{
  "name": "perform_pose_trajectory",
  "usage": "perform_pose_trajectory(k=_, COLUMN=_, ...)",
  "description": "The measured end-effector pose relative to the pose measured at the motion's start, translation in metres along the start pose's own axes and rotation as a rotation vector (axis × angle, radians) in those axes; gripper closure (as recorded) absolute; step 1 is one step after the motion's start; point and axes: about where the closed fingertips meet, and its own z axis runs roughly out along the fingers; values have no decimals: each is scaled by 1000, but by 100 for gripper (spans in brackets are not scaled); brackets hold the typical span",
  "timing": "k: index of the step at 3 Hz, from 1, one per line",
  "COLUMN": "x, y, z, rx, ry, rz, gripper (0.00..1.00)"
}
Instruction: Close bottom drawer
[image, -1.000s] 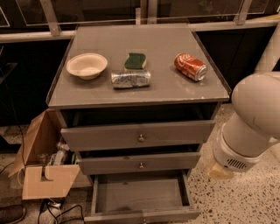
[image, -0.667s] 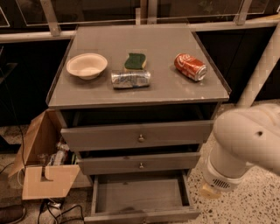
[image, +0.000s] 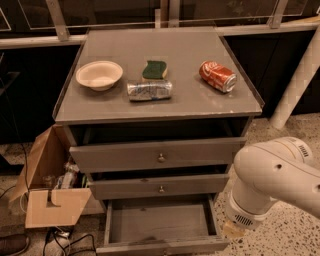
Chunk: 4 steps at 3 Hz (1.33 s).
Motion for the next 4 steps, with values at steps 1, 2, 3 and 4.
perform_pose_trajectory(k=1, x=0, y=1, z=4, rx=-26, ry=1, rz=0, gripper=100)
perform_pose_trajectory(k=2, x=2, y=12, z=54, rx=-96, ry=4, rz=65, gripper=100)
perform_pose_trajectory(k=3, x=6, y=14, z=116, rx=-152, ry=-2, rz=189, gripper=100)
perform_pose_trajectory(k=4, x=13, y=14, z=161, rx=-207, ry=2, rz=273, gripper=100)
